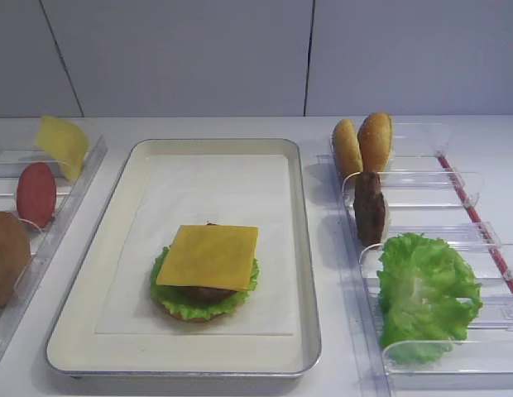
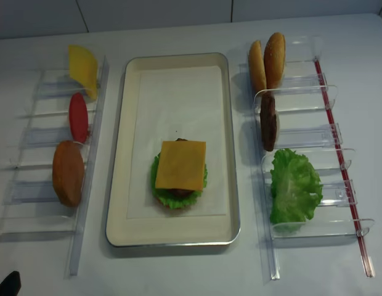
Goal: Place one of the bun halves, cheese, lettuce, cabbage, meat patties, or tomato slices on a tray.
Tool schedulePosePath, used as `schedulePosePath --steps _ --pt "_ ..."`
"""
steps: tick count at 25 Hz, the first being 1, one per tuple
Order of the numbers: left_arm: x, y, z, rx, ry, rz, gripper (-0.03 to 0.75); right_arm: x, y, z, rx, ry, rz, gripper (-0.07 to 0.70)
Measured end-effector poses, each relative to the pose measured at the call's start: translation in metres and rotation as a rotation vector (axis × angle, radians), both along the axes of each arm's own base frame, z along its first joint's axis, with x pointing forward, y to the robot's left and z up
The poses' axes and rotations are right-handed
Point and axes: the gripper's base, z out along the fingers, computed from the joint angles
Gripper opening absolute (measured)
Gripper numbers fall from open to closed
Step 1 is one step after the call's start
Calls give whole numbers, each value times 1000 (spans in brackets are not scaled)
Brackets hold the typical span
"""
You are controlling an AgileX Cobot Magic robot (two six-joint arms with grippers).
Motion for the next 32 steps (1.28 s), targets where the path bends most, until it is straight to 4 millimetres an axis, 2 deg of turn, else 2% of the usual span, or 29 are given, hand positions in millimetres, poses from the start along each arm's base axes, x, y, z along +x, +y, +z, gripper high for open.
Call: schedulePosePath --steps 9,32 --pt "-1 -2 0 -10 2 125 276 0 0 0 0 0 0 56" --pt "-1 -3 0 -16 3 129 274 0 0 0 2 0 -1 56"
